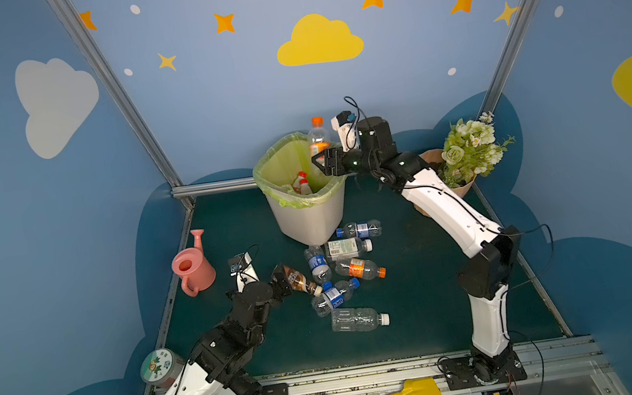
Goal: Throw the plastic bottles in the bin
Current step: 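Lift the orange-labelled bottle over the bin and release it with the right gripper, then lower the left gripper onto the Nescafe bottle while the right arm withdraws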
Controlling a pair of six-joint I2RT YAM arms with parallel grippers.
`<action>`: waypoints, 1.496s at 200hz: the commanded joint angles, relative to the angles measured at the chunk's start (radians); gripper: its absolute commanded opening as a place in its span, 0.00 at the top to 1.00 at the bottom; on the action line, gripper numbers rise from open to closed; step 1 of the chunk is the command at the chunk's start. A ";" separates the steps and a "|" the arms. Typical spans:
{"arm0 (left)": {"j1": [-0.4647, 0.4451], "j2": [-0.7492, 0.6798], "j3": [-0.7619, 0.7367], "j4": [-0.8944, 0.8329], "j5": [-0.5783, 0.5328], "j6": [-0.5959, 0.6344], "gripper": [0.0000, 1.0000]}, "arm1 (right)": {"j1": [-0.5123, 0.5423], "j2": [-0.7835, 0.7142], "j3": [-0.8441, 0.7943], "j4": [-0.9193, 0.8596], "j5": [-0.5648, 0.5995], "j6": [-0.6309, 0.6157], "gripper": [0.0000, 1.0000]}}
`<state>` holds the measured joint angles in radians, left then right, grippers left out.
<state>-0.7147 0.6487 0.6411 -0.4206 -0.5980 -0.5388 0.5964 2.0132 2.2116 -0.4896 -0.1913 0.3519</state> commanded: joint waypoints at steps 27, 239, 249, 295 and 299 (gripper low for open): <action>-0.002 0.075 0.063 -0.189 -0.005 -0.413 0.00 | -0.041 -0.178 -0.036 -0.118 0.102 -0.050 0.10; 0.224 0.575 -0.075 0.298 0.392 -0.712 0.03 | -0.335 -0.843 -1.165 0.112 0.144 0.121 0.09; 0.233 0.615 -0.053 0.289 0.411 -0.702 0.03 | -0.342 -0.849 -1.173 0.113 0.144 0.129 0.09; 0.262 0.754 0.016 0.291 0.473 -0.649 0.04 | -0.360 -0.863 -1.200 0.117 0.136 0.156 0.09; 0.263 0.764 0.018 0.295 0.476 -0.649 0.04 | -0.362 -0.865 -1.202 0.116 0.136 0.156 0.09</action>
<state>-0.4648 1.3724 0.6312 -0.1444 -0.1654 -1.2285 0.2436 1.1774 1.0222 -0.3801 -0.0463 0.4866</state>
